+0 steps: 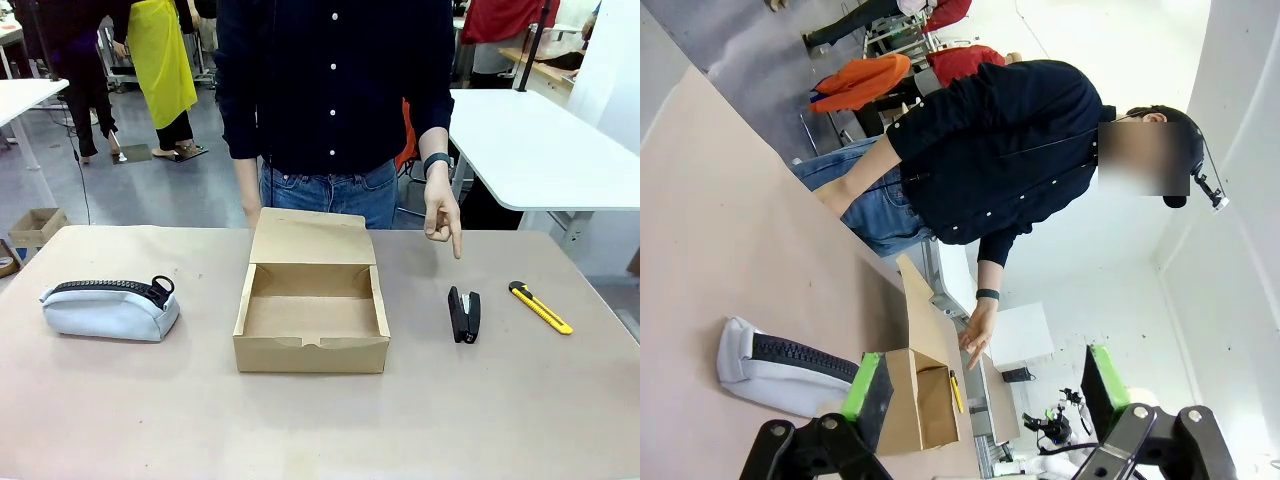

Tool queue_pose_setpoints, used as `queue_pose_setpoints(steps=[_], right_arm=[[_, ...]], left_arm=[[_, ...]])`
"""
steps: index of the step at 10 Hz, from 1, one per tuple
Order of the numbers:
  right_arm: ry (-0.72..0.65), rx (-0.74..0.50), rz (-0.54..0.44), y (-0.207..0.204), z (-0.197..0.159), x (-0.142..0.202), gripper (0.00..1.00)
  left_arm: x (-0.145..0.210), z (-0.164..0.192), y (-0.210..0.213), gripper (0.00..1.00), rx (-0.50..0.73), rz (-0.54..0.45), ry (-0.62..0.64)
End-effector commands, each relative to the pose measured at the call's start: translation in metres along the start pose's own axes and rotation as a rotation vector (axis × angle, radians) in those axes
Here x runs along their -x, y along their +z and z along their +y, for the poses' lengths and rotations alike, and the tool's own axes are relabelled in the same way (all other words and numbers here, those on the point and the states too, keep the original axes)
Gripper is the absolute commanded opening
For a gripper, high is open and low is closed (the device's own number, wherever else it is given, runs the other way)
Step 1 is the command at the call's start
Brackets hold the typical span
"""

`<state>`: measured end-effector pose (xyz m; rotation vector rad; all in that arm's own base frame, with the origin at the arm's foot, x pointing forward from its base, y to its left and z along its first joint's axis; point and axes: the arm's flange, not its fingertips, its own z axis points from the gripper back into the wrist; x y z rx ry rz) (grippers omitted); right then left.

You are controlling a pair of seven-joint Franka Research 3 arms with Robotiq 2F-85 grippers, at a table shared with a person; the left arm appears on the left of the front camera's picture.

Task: Pack the item into the box.
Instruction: Pick up the item indicated by the person and place it inside the Mailer Box.

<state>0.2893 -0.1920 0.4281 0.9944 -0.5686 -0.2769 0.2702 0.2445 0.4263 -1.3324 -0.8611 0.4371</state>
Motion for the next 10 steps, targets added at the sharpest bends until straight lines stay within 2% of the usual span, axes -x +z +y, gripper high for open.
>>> queue_pose_setpoints(steps=[1, 2, 3, 6, 8, 10], right_arm=[[0.080, 0.249, 0.142, -0.073, 0.064, 0.021, 1.00], [0.154, 0.377, 0.200, -0.101, 0.088, 0.028, 1.00], [0.218, 0.492, 0.217, -0.123, 0.112, 0.036, 1.00], [0.361, 0.725, 0.330, -0.176, 0.181, 0.059, 1.00], [0.390, 0.797, 0.365, -0.199, 0.207, 0.063, 1.00], [0.394, 0.837, 0.313, -0.208, 0.215, 0.066, 1.00]], left_arm=[[0.000, -0.001, 0.000, 1.00, 0.023, -0.015, -0.020], [0.000, -0.001, 0.000, 1.00, 0.023, -0.015, -0.020], [0.000, -0.001, 0.000, 1.00, 0.023, -0.015, -0.020], [0.000, -0.001, 0.000, 1.00, 0.023, -0.015, -0.020], [0.000, -0.001, 0.000, 1.00, 0.023, -0.015, -0.020], [0.000, -0.001, 0.000, 1.00, 0.023, -0.015, -0.020]])
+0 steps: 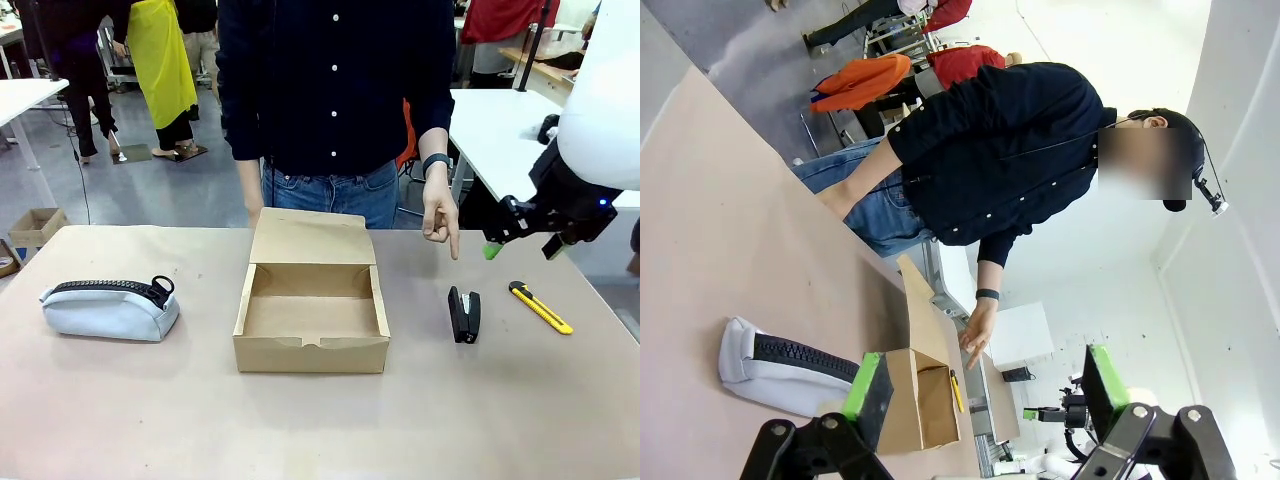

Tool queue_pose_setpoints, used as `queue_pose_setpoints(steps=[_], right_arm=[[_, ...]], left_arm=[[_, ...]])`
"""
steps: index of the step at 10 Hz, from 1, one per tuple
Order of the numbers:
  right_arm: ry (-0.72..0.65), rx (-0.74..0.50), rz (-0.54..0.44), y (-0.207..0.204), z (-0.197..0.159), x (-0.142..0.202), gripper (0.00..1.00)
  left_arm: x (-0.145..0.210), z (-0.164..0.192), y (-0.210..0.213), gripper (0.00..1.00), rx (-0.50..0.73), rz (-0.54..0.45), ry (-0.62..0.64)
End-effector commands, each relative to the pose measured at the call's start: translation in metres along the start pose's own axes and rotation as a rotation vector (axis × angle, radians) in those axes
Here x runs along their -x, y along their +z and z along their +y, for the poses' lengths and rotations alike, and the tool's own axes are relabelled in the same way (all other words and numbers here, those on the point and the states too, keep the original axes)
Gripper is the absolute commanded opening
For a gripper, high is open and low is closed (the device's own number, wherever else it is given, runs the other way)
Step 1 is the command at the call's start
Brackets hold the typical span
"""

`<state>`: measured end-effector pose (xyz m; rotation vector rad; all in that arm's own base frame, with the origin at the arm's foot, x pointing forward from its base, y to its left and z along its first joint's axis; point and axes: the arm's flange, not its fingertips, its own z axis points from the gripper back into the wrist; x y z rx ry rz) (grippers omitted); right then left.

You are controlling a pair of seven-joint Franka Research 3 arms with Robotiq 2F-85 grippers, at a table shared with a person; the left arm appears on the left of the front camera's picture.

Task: Pack the item into the box.
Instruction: Pick up the item indicated by the person and place it inside the Mailer Box.

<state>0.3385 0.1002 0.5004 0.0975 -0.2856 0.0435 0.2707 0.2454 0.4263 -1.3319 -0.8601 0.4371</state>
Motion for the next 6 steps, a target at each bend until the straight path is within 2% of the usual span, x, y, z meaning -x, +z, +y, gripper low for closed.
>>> queue_pose_setpoints(steps=[1, 6], right_arm=[[-0.030, -0.016, -0.020, -0.0033, -0.0013, -0.0084, 1.00], [0.000, 0.000, 0.000, 0.0000, 0.0000, 0.0000, 1.00]], left_arm=[[0.0010, -0.0017, -0.0005, 1.00, 0.024, -0.016, -0.020], [0.0010, -0.0017, -0.0005, 1.00, 0.024, -0.016, -0.020]])
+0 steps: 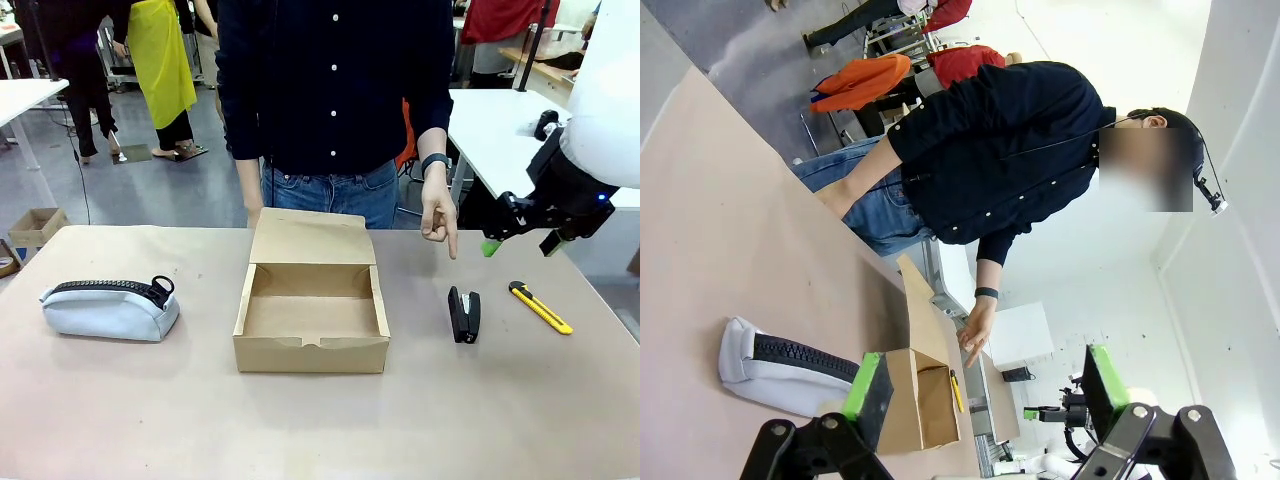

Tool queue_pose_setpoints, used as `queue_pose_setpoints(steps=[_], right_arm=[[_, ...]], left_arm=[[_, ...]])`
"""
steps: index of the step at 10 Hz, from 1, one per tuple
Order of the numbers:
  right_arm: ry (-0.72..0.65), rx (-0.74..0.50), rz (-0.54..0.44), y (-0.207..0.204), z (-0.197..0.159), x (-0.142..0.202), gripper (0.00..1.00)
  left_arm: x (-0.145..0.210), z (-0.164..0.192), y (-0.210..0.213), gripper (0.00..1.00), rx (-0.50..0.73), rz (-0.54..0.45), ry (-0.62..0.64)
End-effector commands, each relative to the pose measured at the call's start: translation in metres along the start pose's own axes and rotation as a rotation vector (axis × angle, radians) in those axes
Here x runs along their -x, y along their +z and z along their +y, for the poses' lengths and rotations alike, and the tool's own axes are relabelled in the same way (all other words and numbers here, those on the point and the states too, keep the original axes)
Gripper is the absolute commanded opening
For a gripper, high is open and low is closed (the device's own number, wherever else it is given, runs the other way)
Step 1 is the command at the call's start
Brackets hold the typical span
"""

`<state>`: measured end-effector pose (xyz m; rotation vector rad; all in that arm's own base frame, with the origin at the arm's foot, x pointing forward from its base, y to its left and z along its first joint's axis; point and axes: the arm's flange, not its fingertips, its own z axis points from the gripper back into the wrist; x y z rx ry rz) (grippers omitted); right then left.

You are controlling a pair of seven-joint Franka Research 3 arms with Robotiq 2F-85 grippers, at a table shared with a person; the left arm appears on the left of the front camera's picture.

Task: Pack the item into the box.
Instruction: Pick up the item indicated by the person and place it inside the Mailer Box.

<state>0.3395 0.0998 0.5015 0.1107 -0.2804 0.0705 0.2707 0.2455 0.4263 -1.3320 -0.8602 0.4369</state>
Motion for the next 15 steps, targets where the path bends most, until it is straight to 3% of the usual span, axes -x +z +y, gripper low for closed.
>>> queue_pose_setpoints(steps=[1, 2, 6, 8, 15], right_arm=[[-0.002, -0.002, 0.000, 0.000, 0.000, 0.000, 1.00], [-0.046, 0.050, -0.002, 0.001, 0.008, 0.002, 1.00], [-0.258, 0.073, 0.070, -0.058, 0.014, -0.012, 1.00], [-0.293, 0.113, 0.029, -0.092, 0.005, -0.021, 1.00], [-0.386, 0.061, 0.036, -0.179, -0.020, -0.040, 1.00]], left_arm=[[0.001, -0.002, -0.001, 1.00, 0.023, -0.016, -0.020], [0.001, -0.002, -0.001, 1.00, 0.023, -0.016, -0.020], [0.001, -0.002, -0.001, 1.00, 0.023, -0.016, -0.020], [0.001, -0.002, -0.001, 1.00, 0.023, -0.016, -0.020], [0.001, -0.002, -0.001, 1.00, 0.023, -0.016, -0.020]])
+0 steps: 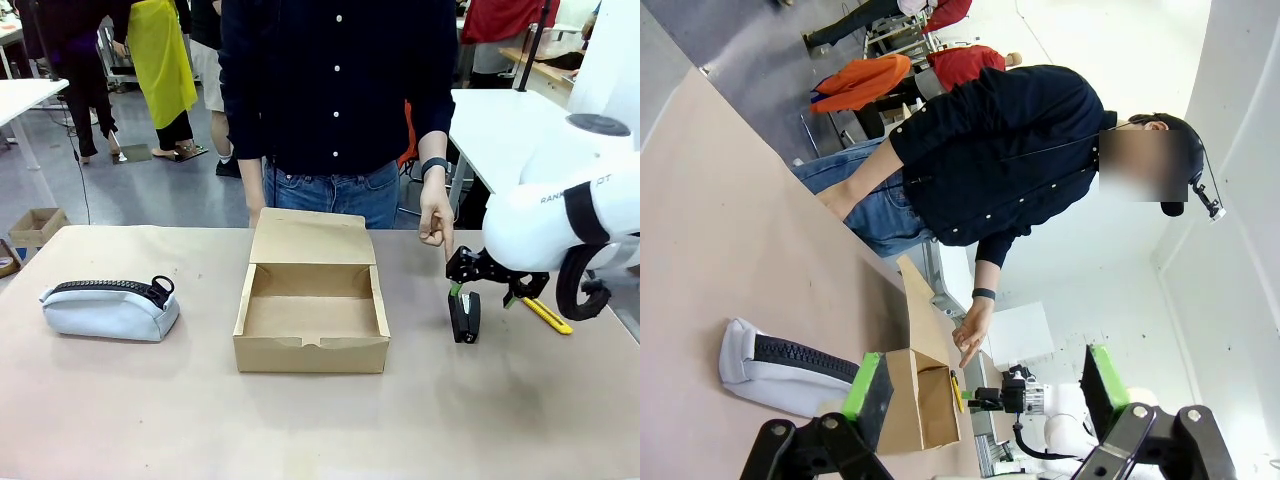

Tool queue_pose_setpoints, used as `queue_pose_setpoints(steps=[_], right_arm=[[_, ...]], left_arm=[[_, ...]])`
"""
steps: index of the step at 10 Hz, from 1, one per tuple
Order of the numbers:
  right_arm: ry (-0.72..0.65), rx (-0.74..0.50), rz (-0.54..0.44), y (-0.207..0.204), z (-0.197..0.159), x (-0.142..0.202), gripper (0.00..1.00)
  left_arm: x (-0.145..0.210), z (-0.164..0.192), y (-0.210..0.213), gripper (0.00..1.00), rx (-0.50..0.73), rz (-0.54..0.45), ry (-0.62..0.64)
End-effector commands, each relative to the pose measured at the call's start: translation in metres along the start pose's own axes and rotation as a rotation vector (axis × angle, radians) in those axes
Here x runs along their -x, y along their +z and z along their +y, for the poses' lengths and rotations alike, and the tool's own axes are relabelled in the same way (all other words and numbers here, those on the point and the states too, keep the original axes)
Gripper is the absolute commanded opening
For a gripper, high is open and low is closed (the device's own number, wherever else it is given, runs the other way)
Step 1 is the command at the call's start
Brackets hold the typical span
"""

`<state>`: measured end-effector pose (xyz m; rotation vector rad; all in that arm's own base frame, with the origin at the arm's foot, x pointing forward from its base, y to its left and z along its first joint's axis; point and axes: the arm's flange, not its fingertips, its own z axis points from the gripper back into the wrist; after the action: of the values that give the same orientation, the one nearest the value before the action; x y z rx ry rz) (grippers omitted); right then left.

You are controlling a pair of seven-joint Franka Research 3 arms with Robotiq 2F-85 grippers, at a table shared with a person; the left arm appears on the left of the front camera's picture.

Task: Pack the item into the box.
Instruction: Pick up the item indicated by the person and place it inside the Mailer Box.

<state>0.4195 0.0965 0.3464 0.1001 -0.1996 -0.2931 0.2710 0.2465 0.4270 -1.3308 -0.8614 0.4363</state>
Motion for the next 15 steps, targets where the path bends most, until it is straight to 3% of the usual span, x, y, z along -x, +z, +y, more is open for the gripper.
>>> queue_pose_setpoints(steps=[1, 9, 10, 11, 13, 15], right_arm=[[-0.040, 0.002, -0.021, -0.019, 0.009, -0.006, 1.00], [-0.057, 0.049, 0.010, -0.041, 0.015, -0.011, 1.00], [-0.051, 0.061, 0.009, -0.041, 0.014, -0.011, 0.77], [-0.043, 0.077, 0.010, -0.041, 0.014, -0.010, 0.40], [-0.044, 0.082, 0.019, -0.042, 0.015, -0.010, 0.00], [-0.036, 0.098, 0.026, -0.044, 0.018, -0.010, 0.00]], left_arm=[[0.002, -0.001, -0.001, 1.00, 0.024, -0.015, -0.018], [0.002, -0.001, -0.001, 1.00, 0.024, -0.015, -0.018], [0.002, -0.001, -0.001, 1.00, 0.024, -0.015, -0.018], [0.002, -0.001, -0.001, 1.00, 0.024, -0.015, -0.018], [0.002, -0.001, -0.001, 1.00, 0.024, -0.015, -0.018], [0.002, -0.001, -0.001, 1.00, 0.024, -0.015, -0.018]])
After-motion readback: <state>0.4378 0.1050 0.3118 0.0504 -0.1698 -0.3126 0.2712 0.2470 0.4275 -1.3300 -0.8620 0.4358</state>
